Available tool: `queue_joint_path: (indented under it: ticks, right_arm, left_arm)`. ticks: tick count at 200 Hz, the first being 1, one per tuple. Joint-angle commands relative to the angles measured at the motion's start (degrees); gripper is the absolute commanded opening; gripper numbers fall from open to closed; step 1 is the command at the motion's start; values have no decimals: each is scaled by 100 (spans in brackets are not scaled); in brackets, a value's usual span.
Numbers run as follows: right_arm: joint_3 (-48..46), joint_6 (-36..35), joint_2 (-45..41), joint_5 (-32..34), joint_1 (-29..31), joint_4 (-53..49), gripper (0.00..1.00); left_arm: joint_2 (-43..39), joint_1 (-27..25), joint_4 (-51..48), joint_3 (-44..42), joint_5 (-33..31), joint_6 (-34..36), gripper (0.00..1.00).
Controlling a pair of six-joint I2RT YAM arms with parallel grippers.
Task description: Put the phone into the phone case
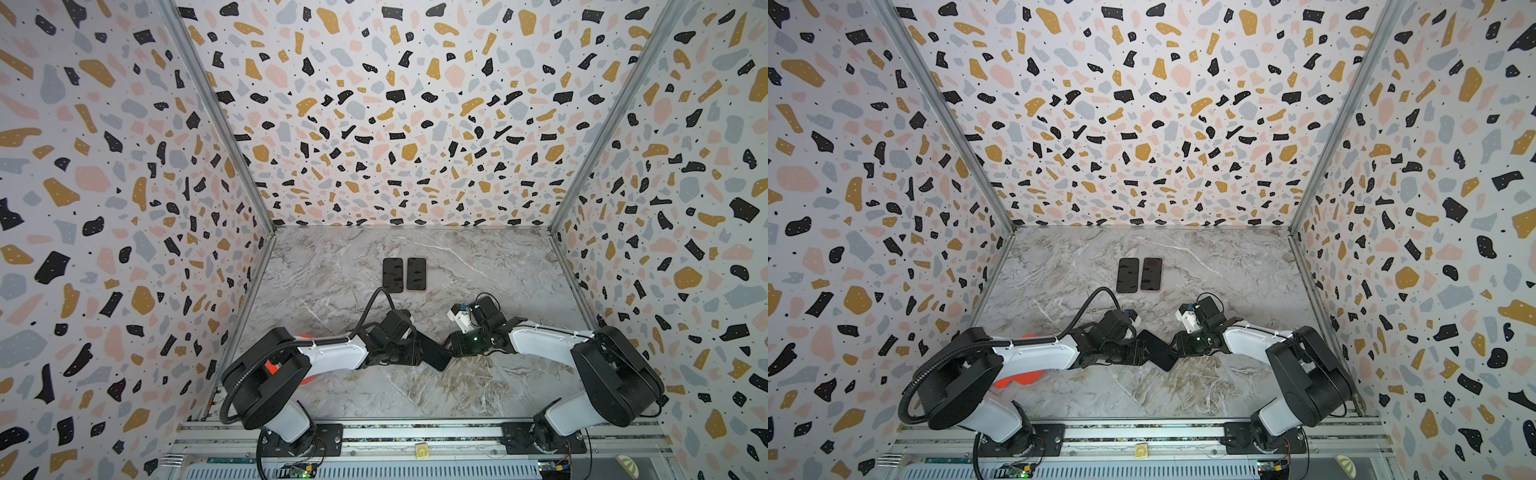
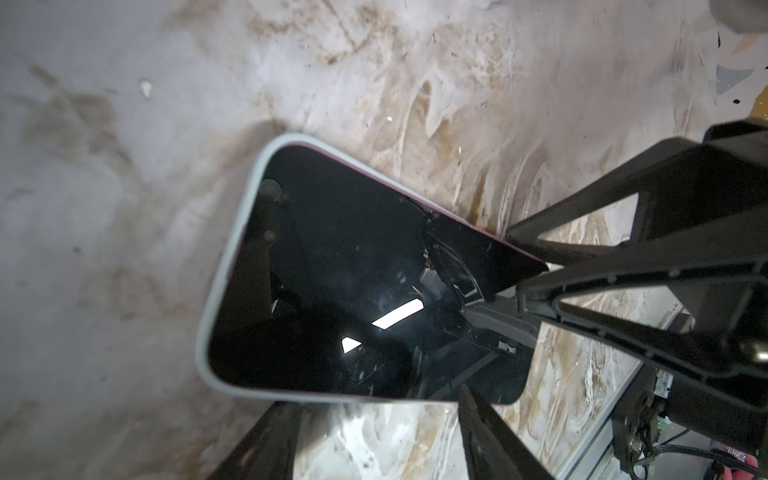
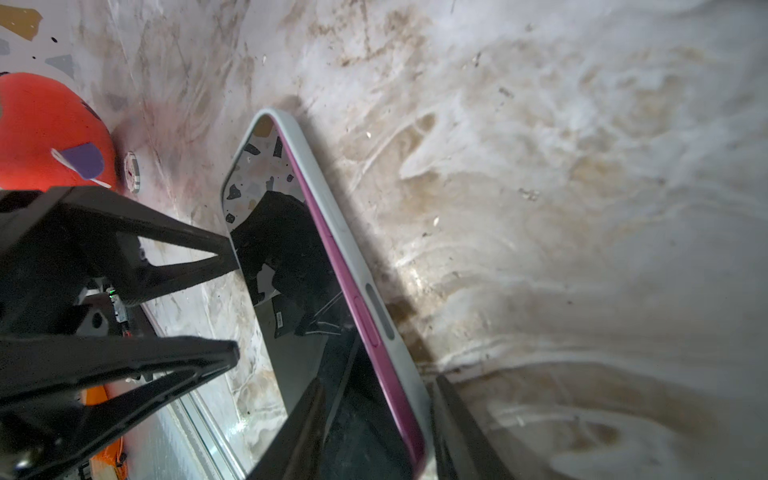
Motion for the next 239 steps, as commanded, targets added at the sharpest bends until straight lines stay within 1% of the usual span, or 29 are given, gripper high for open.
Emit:
queue_joint_path:
  ticks: [1, 15, 51, 81, 98, 123, 163, 195, 222, 239]
  right_arm:
    - [-227, 187, -194, -128, 140, -20, 42]
    - [-332, 251, -277, -132, 187, 8, 41]
    - [-530, 443, -492, -121, 372, 79, 39]
    - [-663, 620, -628, -110, 542, 132, 37]
    - [-711, 689, -680, -93, 626, 155, 37]
    - [-699, 737, -757, -18, 693, 83, 37]
    - [-627, 788, -825, 152, 791, -135, 37]
    - [-696, 890, -932, 213, 871, -205, 37]
    - [-767, 944, -1000, 250, 973, -214, 37]
    - [-819, 1008, -993, 250, 1046, -154, 38]
  left_arm:
    - [299, -1, -3, 200, -46, 181, 62]
    - [411, 7, 8, 319, 3, 233, 56]
    - [587, 9, -96, 563, 46, 393, 48]
    - [586, 6, -105, 555, 81, 386, 42]
    - [490, 2, -126, 430, 205, 304, 42]
    - [232, -26, -338, 204, 511, 112, 44]
    - [-40, -279, -761, 25, 899, -151, 46]
    - [-56, -501, -967, -5, 959, -274, 46]
    - [-99, -527, -1003, -85, 979, -320, 46]
    - [-82, -526, -983, -118, 942, -330, 43]
